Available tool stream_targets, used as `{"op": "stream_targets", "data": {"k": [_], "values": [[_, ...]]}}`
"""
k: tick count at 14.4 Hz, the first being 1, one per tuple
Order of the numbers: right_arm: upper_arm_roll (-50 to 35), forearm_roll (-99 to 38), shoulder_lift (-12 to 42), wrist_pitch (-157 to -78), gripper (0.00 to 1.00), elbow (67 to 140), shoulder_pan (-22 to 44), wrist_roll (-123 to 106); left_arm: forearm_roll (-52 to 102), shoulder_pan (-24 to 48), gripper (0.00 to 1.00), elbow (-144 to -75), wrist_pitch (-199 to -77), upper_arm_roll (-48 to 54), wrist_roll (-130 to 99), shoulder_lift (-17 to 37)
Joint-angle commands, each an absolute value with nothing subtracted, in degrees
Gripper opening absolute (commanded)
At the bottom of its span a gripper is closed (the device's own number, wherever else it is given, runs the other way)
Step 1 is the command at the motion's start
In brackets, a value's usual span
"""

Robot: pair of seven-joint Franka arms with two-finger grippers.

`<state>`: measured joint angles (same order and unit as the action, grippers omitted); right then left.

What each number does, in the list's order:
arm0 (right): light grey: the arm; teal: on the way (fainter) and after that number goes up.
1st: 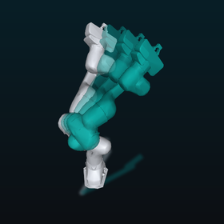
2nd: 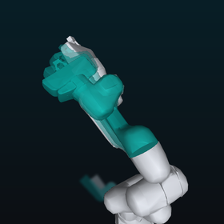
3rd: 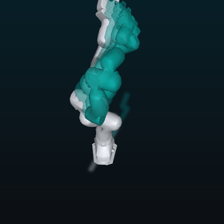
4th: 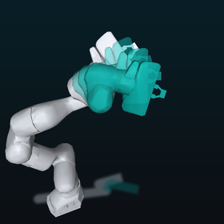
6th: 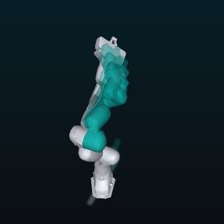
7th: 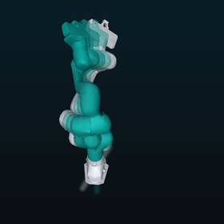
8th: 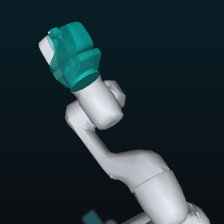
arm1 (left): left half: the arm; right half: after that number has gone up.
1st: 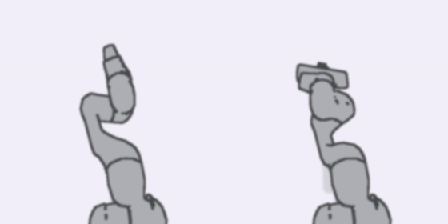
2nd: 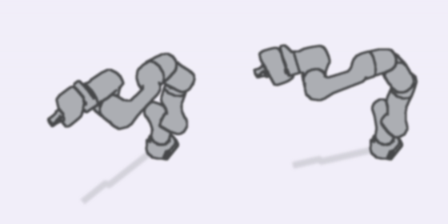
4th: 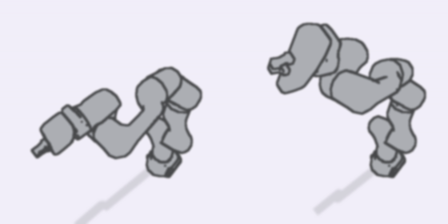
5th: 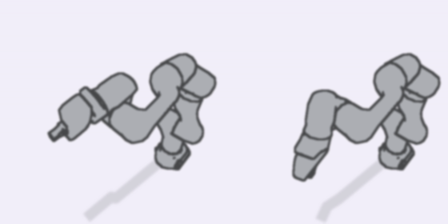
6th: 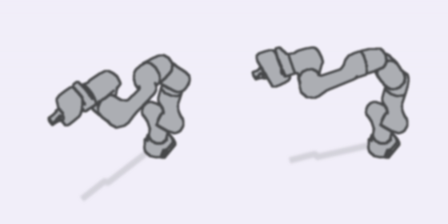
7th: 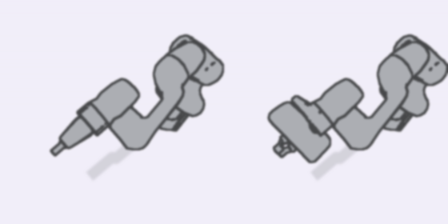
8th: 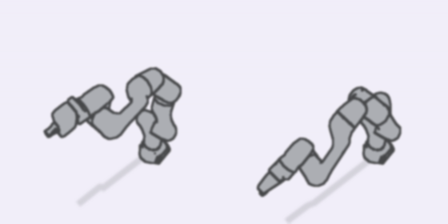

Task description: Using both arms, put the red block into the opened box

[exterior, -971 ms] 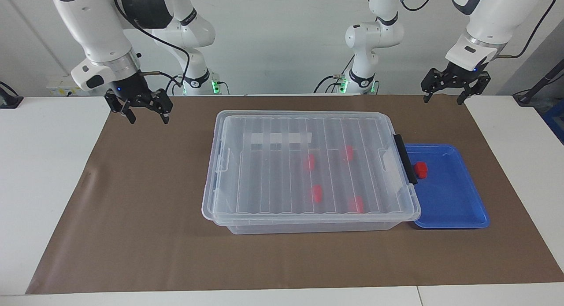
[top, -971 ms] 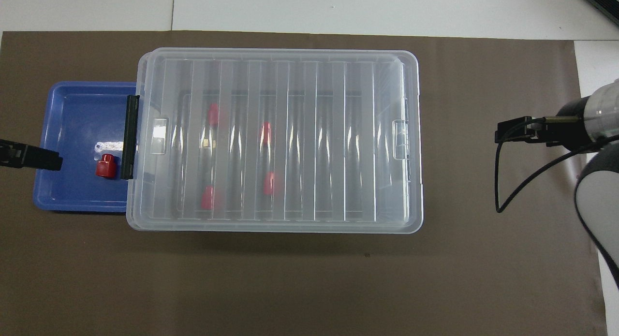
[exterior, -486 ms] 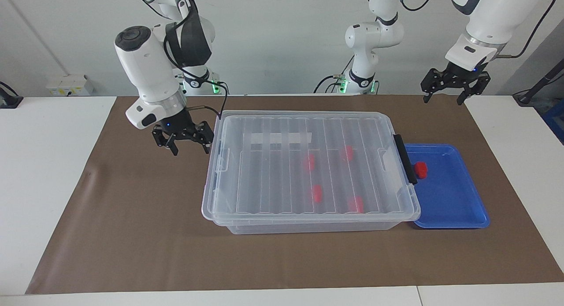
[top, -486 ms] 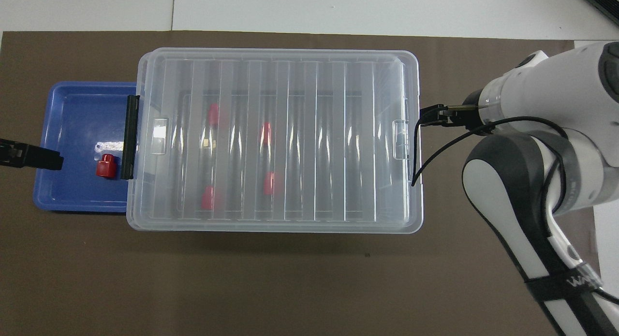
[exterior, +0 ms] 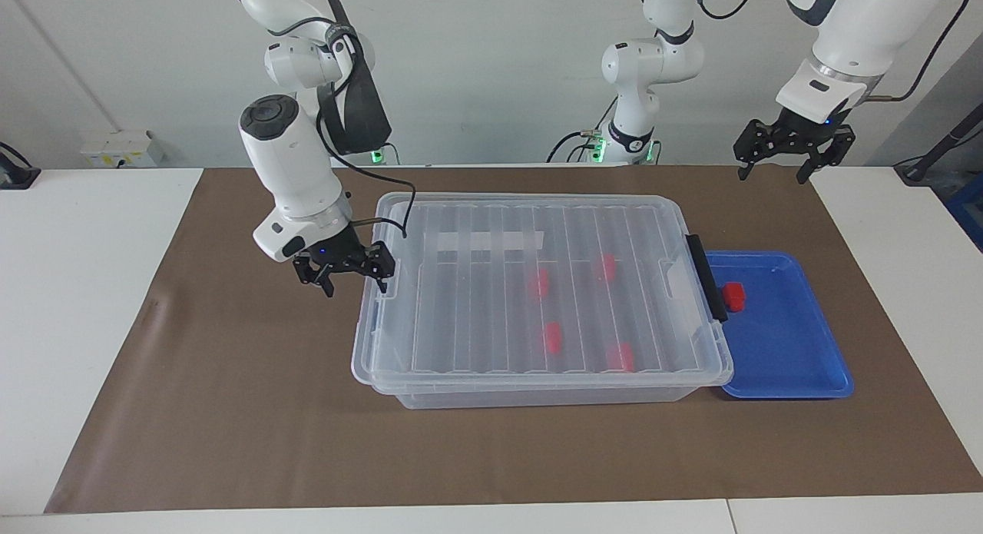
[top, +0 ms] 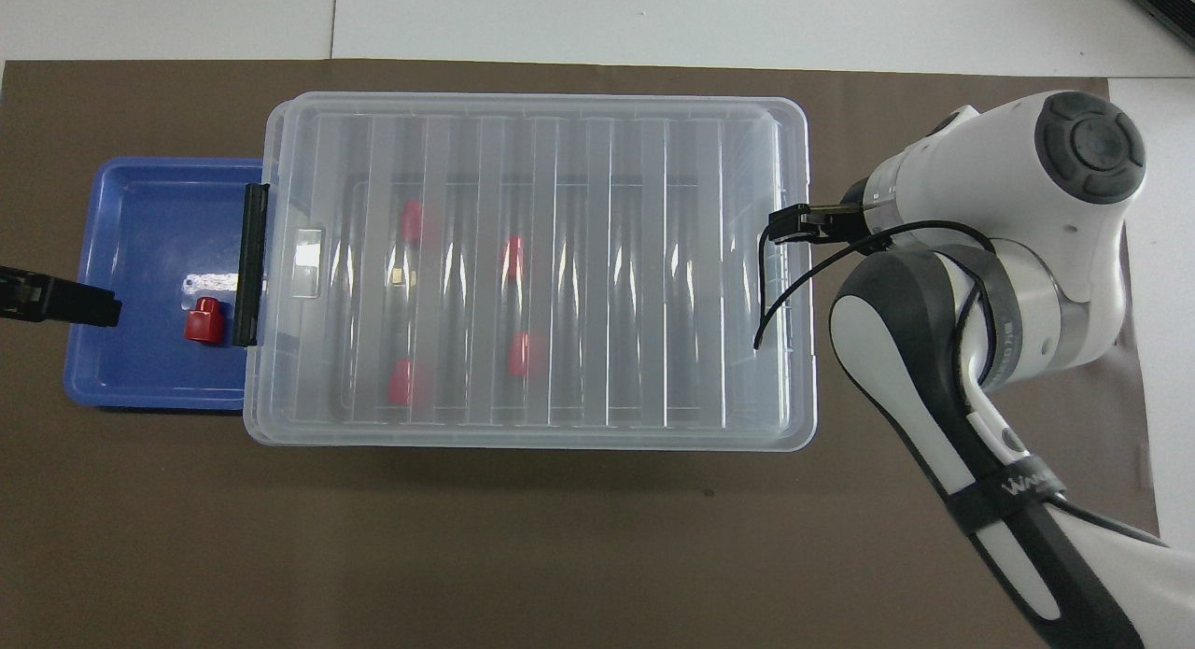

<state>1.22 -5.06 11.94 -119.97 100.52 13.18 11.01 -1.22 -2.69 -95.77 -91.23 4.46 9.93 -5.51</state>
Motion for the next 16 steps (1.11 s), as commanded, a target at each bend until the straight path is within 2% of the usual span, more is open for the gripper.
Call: {"op": "stream_targets", "data": {"k": [1,8,11,13,16], "values": [[1.3,-2.0,12.6,-120.7,1.0,100.5,13.3,11.9,-1.3,-2.8,1.0,-96.3,-92.4,4.2,9.8,-6.1],[1.6,3.4,12.7,-120.1,1.0,100.4,11.1,12.0,-1.3,-2.6,1.0,-97.6,-92.7,3.6,9.5,-6.5],[1.5,5.4,12.7,-119.0,1.0,100.1,9.9,11.9,-1.3,-3.2,1.0,-102.6,-100.2,3.5,8.9,-8.3],[1.7,5.7,12.7,-118.2,1.0,99.8,9.6,11.9,-1.3,-5.8,1.0,-108.4,-105.3,3.5,9.3,-10.1],[1.7,6.0,12.5,-116.9,1.0,99.3,7.9,11.2,-1.3,-6.5,1.0,-112.5,-113.3,3.5,9.3,-9.1]]}}
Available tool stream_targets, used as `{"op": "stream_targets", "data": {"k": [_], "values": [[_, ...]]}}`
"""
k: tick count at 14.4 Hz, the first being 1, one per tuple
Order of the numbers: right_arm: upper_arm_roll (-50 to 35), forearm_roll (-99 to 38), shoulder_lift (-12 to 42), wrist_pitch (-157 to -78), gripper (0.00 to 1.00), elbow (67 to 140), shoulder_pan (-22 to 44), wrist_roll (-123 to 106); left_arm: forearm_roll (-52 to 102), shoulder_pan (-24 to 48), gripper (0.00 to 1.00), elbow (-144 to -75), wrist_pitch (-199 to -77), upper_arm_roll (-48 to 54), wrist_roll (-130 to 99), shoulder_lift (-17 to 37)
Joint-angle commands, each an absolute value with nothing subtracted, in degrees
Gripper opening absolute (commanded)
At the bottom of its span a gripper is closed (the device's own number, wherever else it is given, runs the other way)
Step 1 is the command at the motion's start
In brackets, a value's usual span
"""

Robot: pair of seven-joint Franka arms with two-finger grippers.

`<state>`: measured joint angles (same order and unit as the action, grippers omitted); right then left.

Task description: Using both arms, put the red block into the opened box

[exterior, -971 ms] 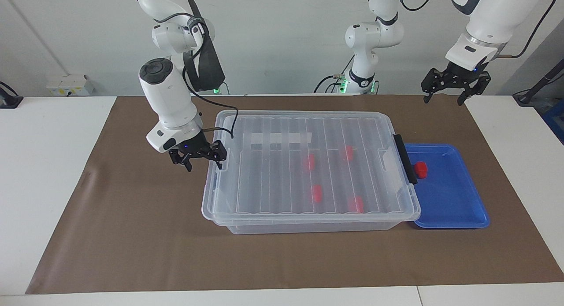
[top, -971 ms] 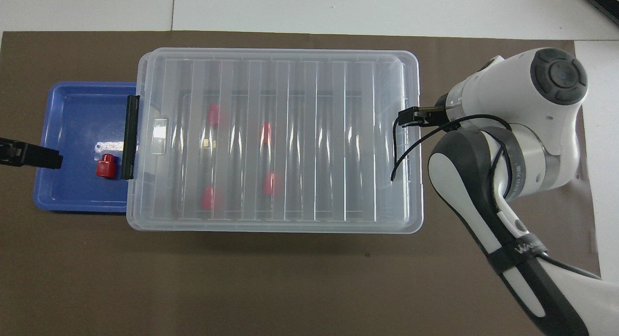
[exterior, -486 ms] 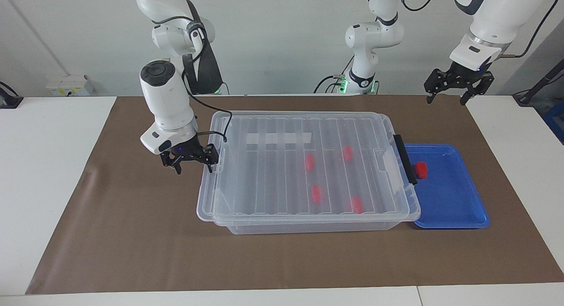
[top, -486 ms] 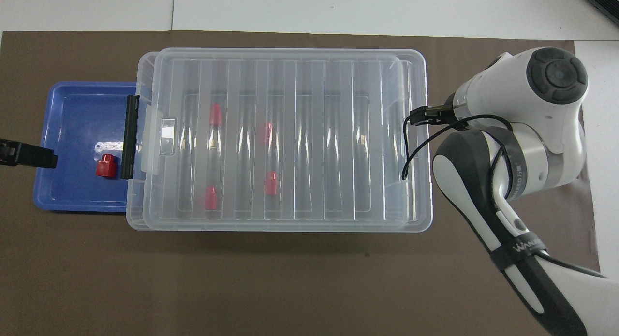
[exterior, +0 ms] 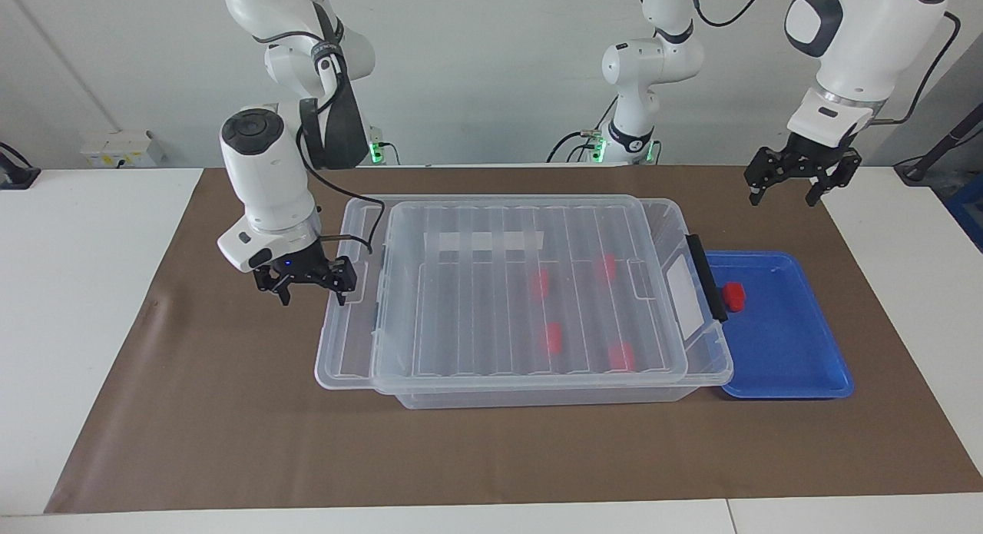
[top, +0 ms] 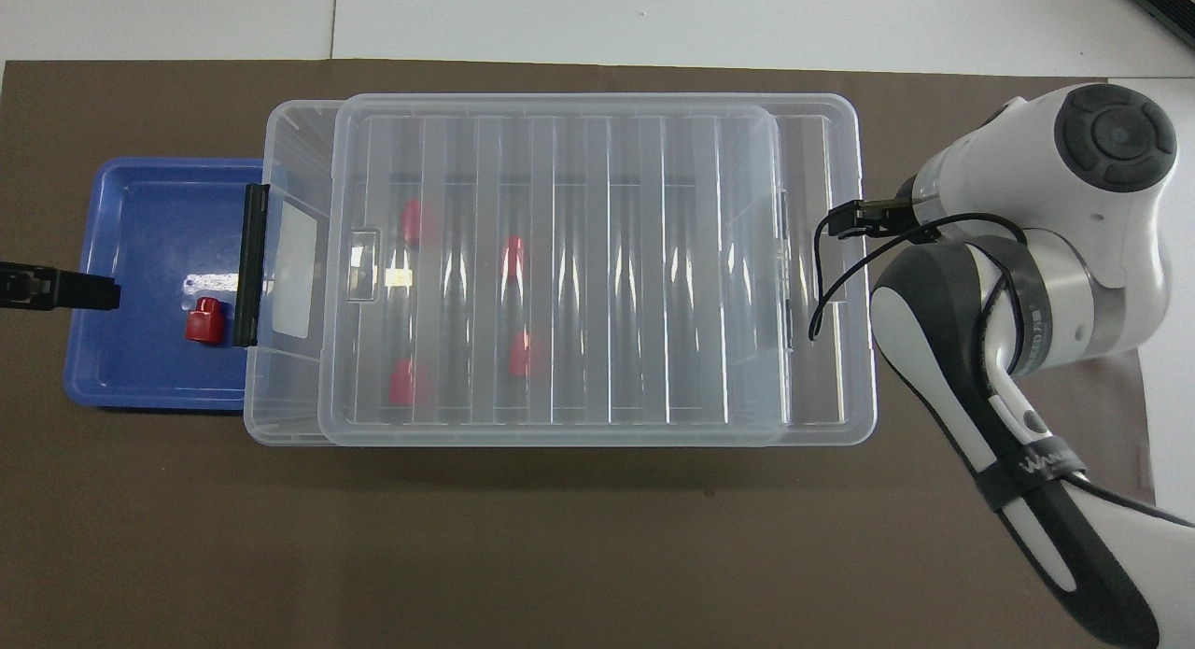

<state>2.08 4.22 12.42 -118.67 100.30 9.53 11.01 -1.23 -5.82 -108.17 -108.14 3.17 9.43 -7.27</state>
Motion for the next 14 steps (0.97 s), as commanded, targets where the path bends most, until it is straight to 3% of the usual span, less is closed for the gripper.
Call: {"op": "stream_targets", "data": {"k": [1,9,12,14], "values": [[1.7,6.0,12.5,-116.7,1.0,99.3,7.6,11.1,-1.3,-6.5,1.0,-112.5,-114.7,3.5,9.0,-7.9],[1.8,9.1,12.3,-115.3,1.0,99.3,5.4,8.4,-1.3,-7.6,1.0,-114.5,-132.3,3.5,7.9,4.0],[1.8,9.9,12.3,-115.1,1.0,99.3,4.7,7.6,-1.3,-9.4,1.0,-116.4,-134.6,3.4,8.1,5.2],[1.8,10.1,12.2,-114.5,1.0,99.1,4.6,7.6,-1.4,-9.9,1.0,-121.7,-137.7,3.4,7.9,4.4]]}}
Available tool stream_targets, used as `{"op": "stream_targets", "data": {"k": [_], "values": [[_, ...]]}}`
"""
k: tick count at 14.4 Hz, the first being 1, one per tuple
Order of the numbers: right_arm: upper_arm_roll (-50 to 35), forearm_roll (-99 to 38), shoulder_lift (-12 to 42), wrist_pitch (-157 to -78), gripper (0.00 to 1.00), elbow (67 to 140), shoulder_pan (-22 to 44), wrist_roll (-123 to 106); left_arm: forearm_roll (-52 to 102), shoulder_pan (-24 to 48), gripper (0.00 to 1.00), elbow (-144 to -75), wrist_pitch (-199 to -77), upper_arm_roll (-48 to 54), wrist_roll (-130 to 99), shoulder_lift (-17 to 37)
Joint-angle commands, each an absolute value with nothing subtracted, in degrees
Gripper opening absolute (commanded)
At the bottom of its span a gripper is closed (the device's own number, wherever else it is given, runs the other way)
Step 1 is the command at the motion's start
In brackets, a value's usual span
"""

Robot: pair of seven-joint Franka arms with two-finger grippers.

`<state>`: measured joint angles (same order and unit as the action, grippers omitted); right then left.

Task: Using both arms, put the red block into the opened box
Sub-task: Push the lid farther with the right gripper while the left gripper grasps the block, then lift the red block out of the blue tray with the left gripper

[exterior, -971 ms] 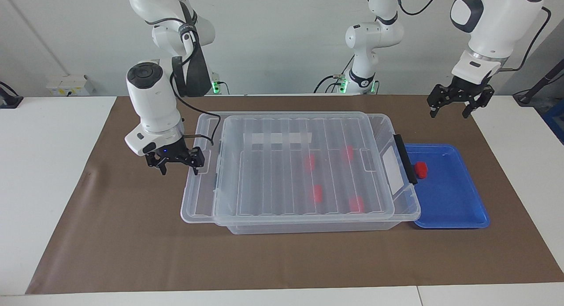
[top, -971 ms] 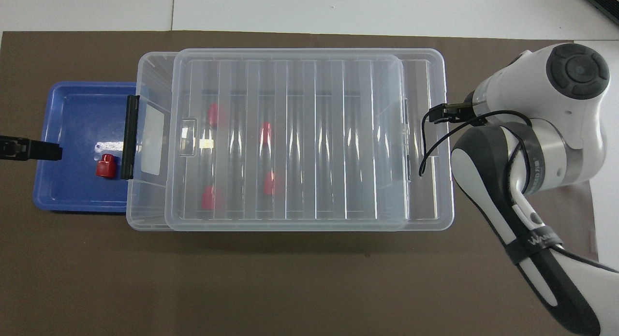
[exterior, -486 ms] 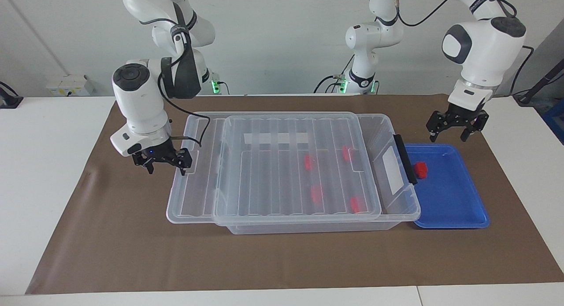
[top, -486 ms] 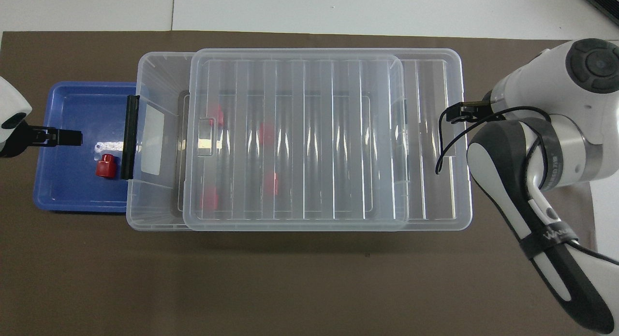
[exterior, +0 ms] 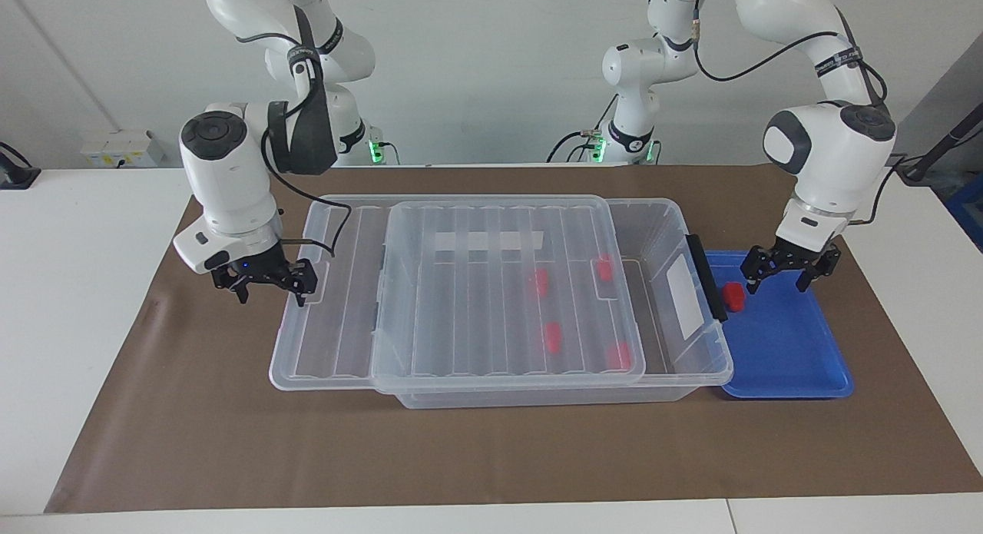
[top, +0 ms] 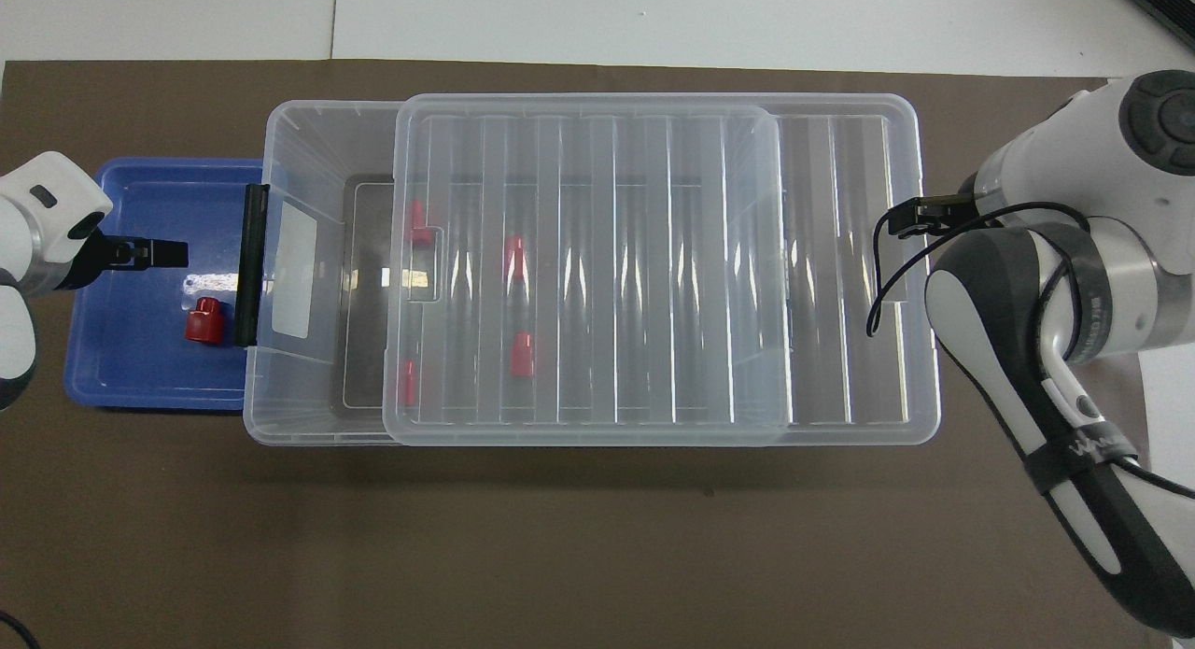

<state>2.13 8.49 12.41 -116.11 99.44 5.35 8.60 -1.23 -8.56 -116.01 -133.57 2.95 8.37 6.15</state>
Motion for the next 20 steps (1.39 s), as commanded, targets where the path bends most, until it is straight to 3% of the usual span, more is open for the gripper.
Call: {"op": "stream_targets", "data": {"k": [1,7,16,17,20], "values": [[1.8,10.5,12.2,-114.4,1.0,99.1,4.5,7.5,-1.4,-9.8,1.0,-124.1,-139.7,3.4,7.8,4.3],[1.9,11.7,12.1,-113.6,1.0,98.9,3.1,5.2,-1.3,-9.1,1.0,-127.8,-142.6,3.5,-8.9,7.1],[1.9,14.5,12.0,-112.2,1.0,98.9,1.2,3.1,-1.3,-9.1,1.0,-129.0,-144.5,3.5,-3.0,10.0],[1.9,14.5,12.0,-112.1,1.0,98.9,0.7,2.7,-1.3,-9.1,0.89,-128.9,-144.5,3.5,-2.4,10.0],[1.9,15.3,11.9,-112.1,1.0,98.9,0.4,2.5,-1.3,-9.1,0.2,-129.0,-144.3,3.5,1.9,10.0]]}}
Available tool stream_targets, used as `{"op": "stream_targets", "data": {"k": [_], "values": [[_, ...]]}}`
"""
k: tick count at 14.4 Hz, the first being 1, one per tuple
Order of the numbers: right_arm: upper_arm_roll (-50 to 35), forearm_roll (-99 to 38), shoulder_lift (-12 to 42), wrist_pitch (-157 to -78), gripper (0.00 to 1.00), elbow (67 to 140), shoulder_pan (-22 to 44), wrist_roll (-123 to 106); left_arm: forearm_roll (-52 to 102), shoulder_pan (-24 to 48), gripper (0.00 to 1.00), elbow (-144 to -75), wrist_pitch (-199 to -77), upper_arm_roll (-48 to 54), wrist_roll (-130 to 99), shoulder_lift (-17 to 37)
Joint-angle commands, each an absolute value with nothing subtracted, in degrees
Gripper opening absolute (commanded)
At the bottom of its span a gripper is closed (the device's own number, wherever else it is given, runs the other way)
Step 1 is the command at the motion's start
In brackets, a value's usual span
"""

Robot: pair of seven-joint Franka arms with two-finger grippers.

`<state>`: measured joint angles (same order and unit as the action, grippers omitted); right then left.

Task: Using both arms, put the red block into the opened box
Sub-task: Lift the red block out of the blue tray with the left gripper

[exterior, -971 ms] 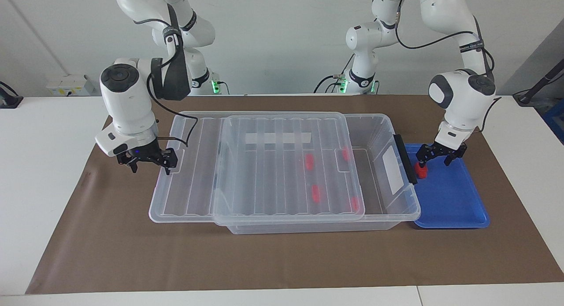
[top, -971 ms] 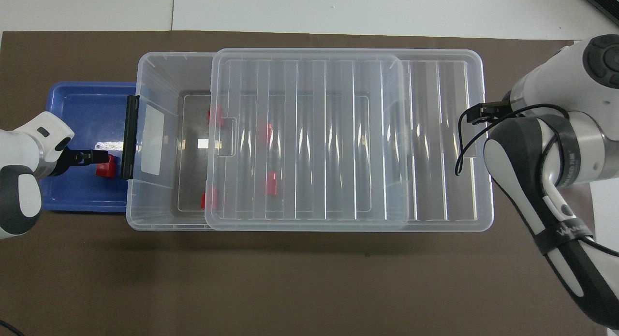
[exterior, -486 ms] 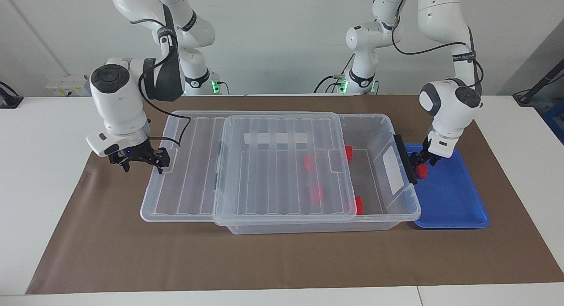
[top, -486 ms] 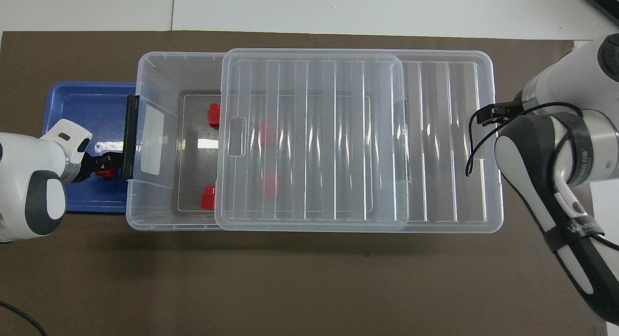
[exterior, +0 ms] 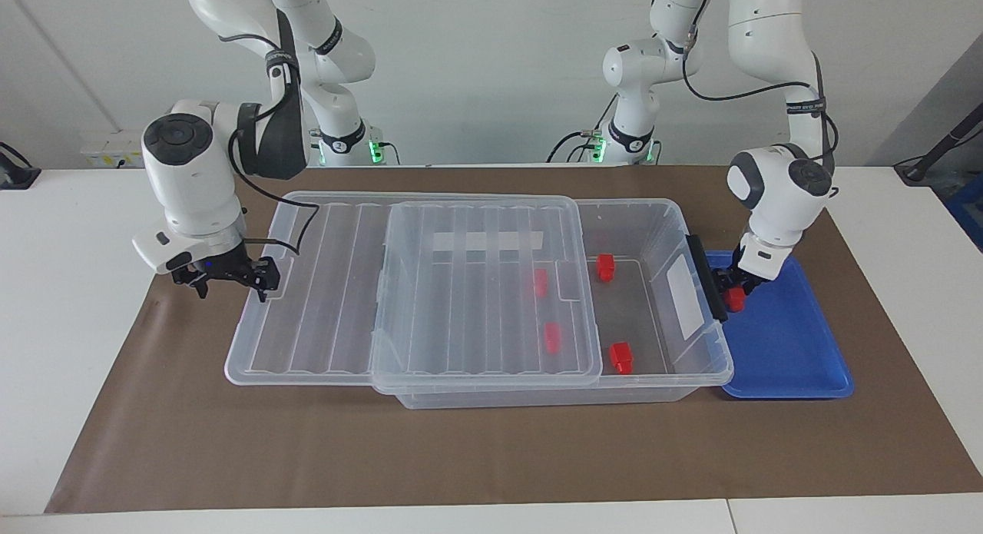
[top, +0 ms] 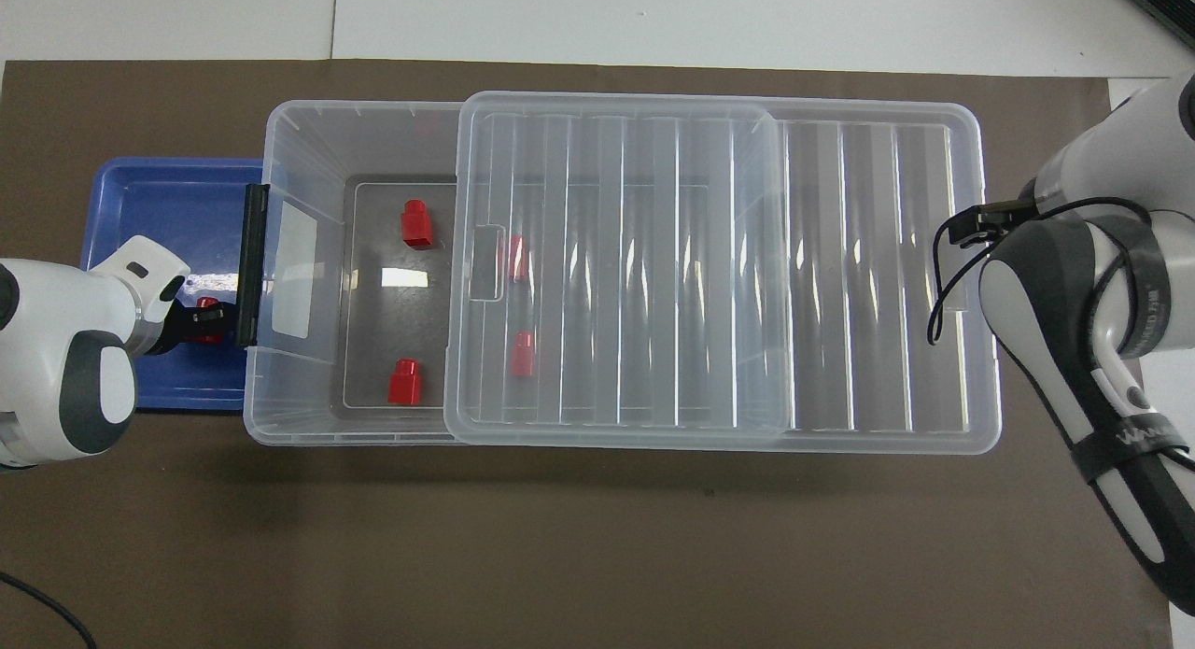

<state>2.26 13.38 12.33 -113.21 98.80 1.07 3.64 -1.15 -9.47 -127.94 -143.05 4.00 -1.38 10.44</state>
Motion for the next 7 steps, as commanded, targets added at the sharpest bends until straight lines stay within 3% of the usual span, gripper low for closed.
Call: {"op": "stream_targets", "data": {"k": [1,4,7], "values": [[1.9,15.4,11.9,-111.8,1.0,98.8,0.4,2.5,-1.3,-9.1,0.04,-128.9,-144.1,3.5,3.8,10.0],[1.9,15.4,11.7,-111.5,1.0,98.8,0.4,2.2,-1.3,-9.6,0.0,-127.6,-142.0,3.5,3.9,10.0],[1.9,15.4,11.6,-111.5,1.0,98.8,0.4,2.2,-1.2,-9.3,0.0,-119.2,-129.7,3.6,2.8,9.1]]}}
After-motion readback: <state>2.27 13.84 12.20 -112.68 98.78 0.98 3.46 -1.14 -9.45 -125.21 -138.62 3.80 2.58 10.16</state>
